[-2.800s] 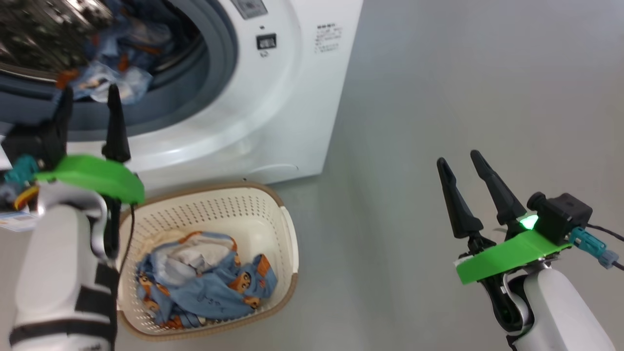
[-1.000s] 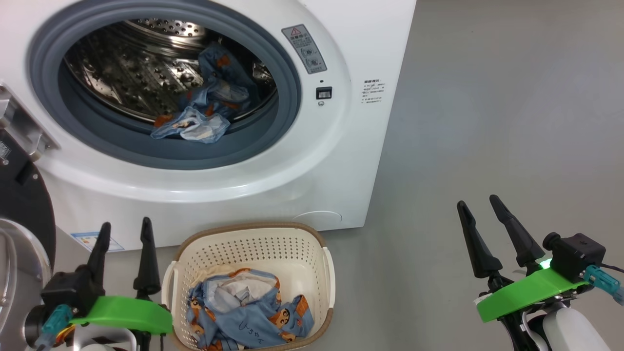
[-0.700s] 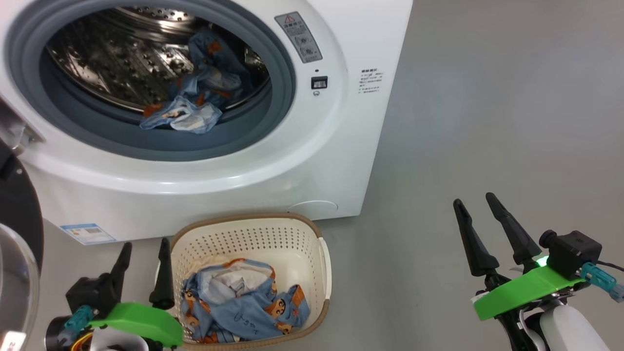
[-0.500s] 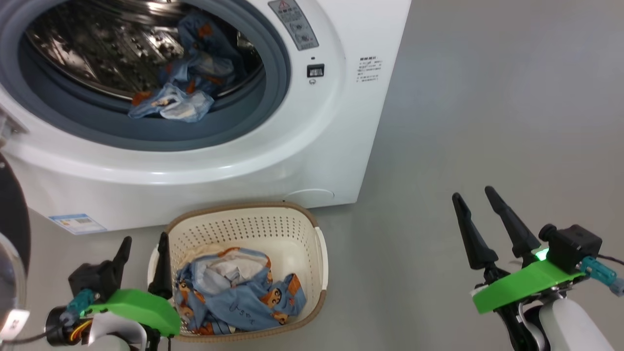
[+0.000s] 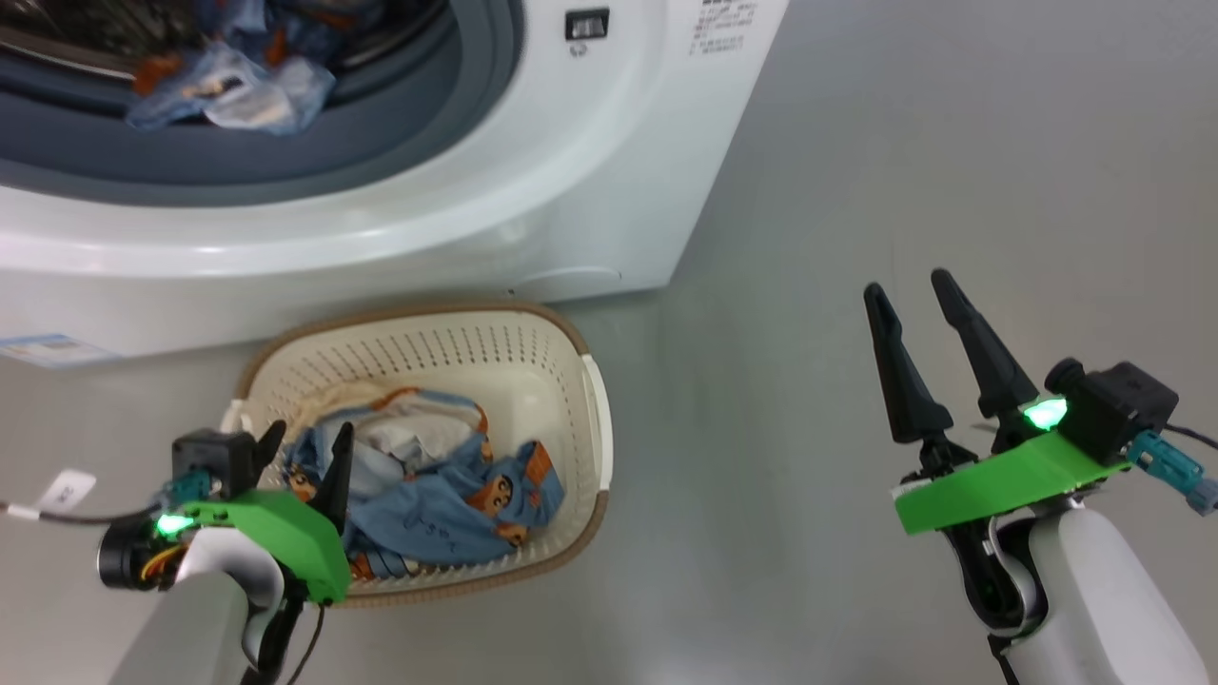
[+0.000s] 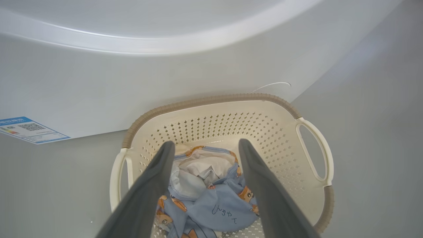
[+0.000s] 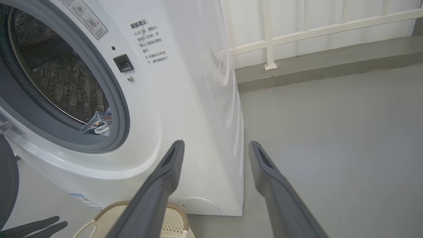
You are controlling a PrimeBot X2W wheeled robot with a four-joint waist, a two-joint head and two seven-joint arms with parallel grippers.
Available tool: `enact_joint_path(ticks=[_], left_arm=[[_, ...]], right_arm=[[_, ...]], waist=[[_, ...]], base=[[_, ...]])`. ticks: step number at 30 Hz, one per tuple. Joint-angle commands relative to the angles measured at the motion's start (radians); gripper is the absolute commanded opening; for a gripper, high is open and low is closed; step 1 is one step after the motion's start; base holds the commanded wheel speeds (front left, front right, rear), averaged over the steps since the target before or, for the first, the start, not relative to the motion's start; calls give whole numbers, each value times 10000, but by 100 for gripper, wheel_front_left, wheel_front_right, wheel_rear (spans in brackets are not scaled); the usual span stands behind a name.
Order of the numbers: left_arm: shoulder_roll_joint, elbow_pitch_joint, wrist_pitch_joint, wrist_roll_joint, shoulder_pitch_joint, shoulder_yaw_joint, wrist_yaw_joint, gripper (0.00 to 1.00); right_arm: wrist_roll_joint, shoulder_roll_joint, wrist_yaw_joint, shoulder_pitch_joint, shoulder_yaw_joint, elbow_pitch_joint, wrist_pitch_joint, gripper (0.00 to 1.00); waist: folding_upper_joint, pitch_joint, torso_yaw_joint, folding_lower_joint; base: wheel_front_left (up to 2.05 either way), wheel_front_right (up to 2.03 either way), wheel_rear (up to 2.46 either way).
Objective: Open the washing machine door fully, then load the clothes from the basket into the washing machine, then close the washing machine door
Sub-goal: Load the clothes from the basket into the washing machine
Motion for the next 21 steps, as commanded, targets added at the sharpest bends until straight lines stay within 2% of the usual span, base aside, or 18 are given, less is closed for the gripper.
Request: enact_joint_path(ticks=[1, 13, 21], left_arm=[[417, 90, 49, -209, -370, 8, -25, 100], [971, 2067, 878, -1157, -2099, -2081, -25, 100], [1348, 2805, 1210, -1588, -2827, -3032, -25, 100]], right_arm=[[-161, 60, 100, -187, 174, -296, -48, 100], [-293, 501, 100, -1016, 306, -508, -48, 100], [-293, 732, 100, -1311, 403, -593, -48, 100]], waist=[[0, 1053, -357, 0], [0, 2779, -960, 0], [0, 3610, -1465, 0]], base=[[0, 0, 0], [0, 0, 0], [0, 0, 0]])
